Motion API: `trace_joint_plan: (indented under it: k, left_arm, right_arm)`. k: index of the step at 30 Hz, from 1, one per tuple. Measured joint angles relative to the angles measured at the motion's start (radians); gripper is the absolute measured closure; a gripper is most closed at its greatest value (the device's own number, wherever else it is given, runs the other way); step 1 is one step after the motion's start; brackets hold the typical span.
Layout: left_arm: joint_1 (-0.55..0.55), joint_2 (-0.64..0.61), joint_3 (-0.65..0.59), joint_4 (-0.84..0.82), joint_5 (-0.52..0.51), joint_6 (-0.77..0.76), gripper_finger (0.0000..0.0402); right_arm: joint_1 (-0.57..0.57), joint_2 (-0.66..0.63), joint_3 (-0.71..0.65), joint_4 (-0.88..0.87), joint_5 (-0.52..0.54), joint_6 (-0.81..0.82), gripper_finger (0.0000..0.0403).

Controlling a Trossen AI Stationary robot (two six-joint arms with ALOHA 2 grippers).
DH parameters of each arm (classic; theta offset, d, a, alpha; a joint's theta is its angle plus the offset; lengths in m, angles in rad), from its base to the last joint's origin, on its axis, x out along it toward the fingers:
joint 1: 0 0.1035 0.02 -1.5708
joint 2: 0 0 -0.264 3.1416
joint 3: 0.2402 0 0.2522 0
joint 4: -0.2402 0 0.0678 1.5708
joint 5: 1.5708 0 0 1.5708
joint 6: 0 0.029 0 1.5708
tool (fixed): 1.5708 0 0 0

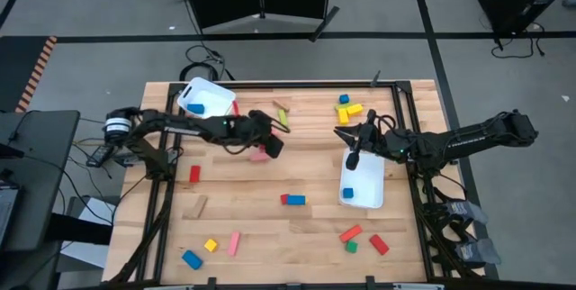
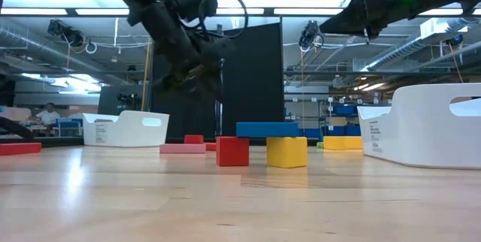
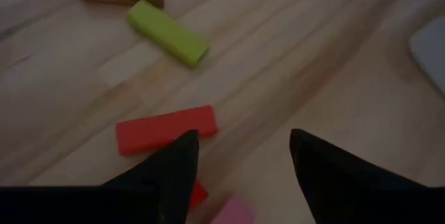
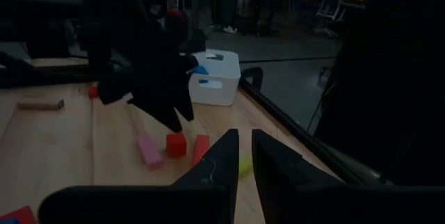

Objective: Sort blocks by size
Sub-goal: Put the top red cube block into the bottom white bin

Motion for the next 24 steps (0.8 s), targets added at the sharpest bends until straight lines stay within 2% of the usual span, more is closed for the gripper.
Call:
trace_joint_plan:
  k: [7, 14, 24]
  left_arm:
    - [0.009, 0.056, 0.125, -0.269, -0.029, -0.047, 0.0111]
    - [0.038, 0.107, 0.135, -0.333, 0.007, -0.114, 0.006]
    - [0.053, 0.198, 0.134, -0.292, 0.07, -0.14, 0.0053]
  right_arm:
    - [-0.015, 0.0, 0.0, 0.027, 0.0, -0.036, 0.035]
    - [-0.033, 0.001, 0.0, 0.027, -0.001, -0.041, 0.035]
    - [-0.033, 0.002, 0.001, 0.023, -0.001, -0.041, 0.035]
